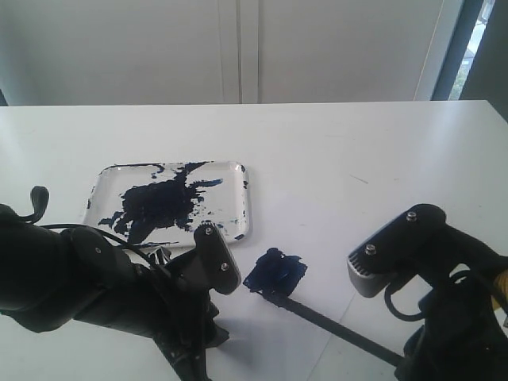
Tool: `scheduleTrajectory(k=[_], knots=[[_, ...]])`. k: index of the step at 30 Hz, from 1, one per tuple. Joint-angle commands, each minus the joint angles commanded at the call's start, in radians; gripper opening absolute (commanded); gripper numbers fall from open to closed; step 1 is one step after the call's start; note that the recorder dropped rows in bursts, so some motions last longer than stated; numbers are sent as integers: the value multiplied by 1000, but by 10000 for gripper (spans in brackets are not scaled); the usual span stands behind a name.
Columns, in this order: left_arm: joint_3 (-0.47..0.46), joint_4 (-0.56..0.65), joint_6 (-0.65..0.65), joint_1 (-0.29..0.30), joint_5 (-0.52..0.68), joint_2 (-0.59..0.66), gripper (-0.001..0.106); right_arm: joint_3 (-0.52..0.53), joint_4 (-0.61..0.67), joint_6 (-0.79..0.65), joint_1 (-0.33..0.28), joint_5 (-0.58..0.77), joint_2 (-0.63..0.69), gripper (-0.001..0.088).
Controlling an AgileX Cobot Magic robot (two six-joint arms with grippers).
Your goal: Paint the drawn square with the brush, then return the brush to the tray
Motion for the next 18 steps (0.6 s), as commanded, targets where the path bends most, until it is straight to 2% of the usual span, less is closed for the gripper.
scheduleTrajectory(k=[18], knots=[[0,0,-6,0,2,0,406,0,-15,2,0,-37,2,0]])
